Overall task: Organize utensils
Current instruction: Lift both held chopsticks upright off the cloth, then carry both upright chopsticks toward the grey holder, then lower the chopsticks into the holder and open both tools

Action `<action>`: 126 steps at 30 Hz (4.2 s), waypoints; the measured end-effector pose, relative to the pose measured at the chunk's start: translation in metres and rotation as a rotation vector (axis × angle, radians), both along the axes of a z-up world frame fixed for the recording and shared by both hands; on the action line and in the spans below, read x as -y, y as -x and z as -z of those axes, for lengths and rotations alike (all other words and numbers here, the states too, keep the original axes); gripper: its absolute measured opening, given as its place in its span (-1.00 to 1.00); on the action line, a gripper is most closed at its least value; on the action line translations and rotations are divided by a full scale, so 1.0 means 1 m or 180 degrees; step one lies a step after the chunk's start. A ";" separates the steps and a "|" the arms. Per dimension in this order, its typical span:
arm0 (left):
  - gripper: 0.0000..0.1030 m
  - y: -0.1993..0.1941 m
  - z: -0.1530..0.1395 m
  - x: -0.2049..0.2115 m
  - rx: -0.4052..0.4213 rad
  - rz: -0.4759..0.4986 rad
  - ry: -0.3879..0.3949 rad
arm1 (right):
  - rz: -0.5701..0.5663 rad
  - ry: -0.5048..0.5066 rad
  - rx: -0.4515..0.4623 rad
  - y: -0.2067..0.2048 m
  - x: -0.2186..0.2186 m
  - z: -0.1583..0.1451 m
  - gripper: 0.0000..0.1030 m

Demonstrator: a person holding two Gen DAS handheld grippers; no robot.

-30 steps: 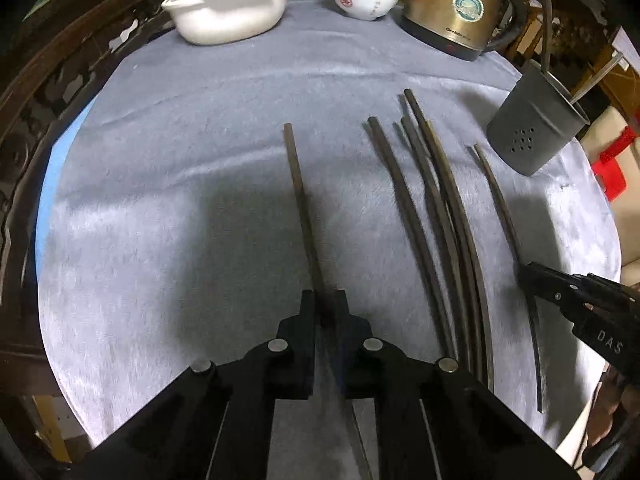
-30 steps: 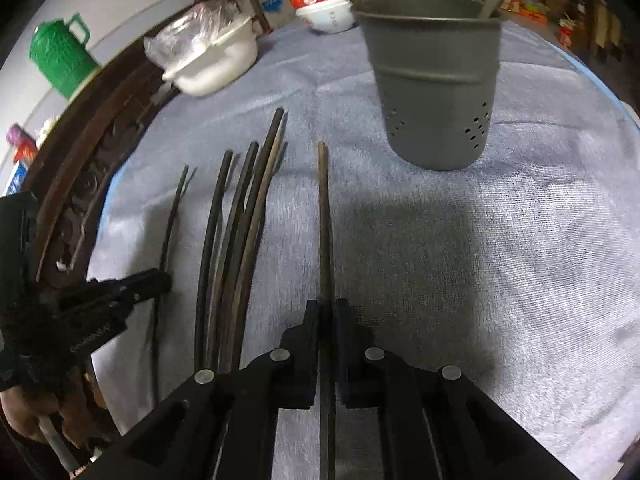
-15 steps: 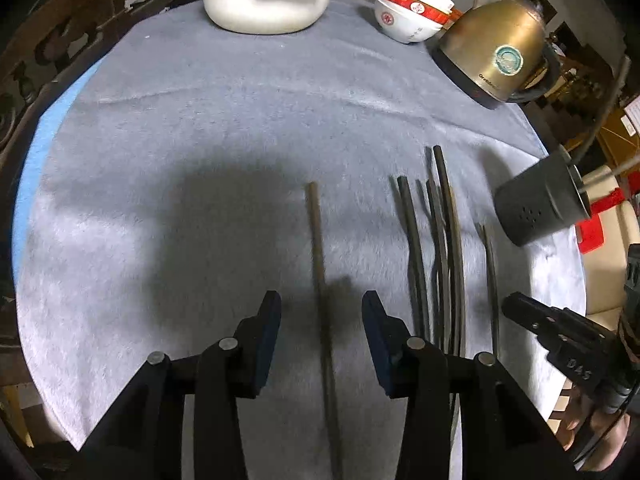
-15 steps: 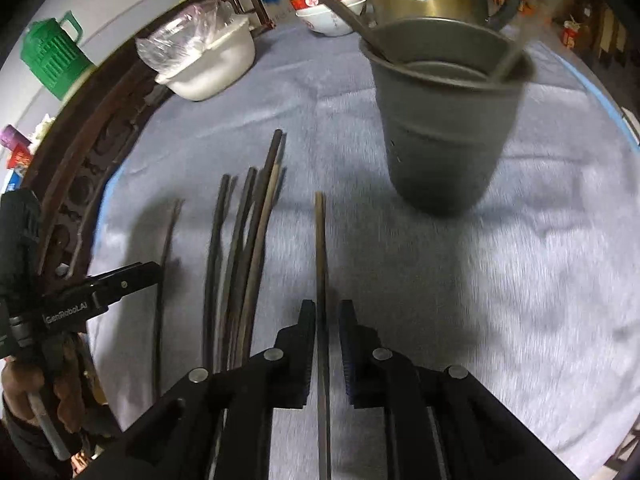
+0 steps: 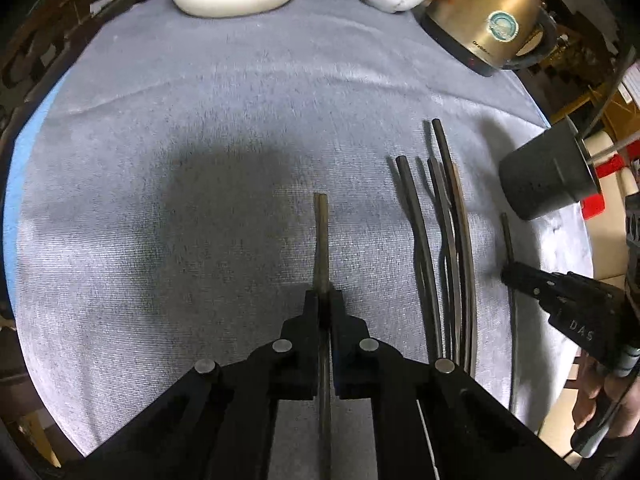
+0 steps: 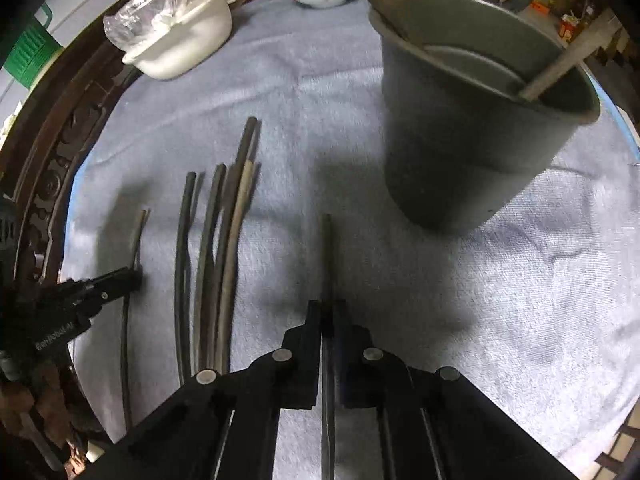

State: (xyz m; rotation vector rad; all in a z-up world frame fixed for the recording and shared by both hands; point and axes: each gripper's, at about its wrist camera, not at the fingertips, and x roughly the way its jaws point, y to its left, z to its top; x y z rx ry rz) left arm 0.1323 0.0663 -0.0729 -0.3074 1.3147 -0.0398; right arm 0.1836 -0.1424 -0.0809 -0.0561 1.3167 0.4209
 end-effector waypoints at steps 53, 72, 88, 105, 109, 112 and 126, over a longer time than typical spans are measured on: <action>-0.90 0.096 -0.101 0.013 0.2842 -0.0769 -0.0818 | 0.0851 -0.0524 0.2936 0.123 0.068 -0.116 -0.88; -0.89 0.184 -0.121 0.013 0.3056 -0.0751 -0.0639 | 0.0819 -0.0653 0.2850 0.191 0.088 -0.114 -0.88; -0.89 0.194 -0.121 0.024 0.3052 -0.0689 -0.0690 | 0.1062 -0.0854 0.3350 0.126 0.091 -0.135 -0.88; -0.89 0.198 -0.123 0.027 0.3021 -0.0682 -0.0686 | 0.0869 -0.0743 0.3464 0.175 0.098 -0.121 -0.87; -0.89 0.205 -0.123 0.025 0.3008 -0.0688 -0.0640 | 0.0749 -0.0736 0.3402 0.205 0.105 -0.123 -0.87; -0.89 0.212 -0.122 0.023 0.3000 -0.0711 -0.0602 | 0.0713 -0.0735 0.3312 0.226 0.112 -0.123 -0.87; -0.90 0.229 -0.126 0.020 0.3045 -0.0755 -0.0466 | 0.0807 -0.0841 0.3203 0.248 0.119 -0.123 -0.88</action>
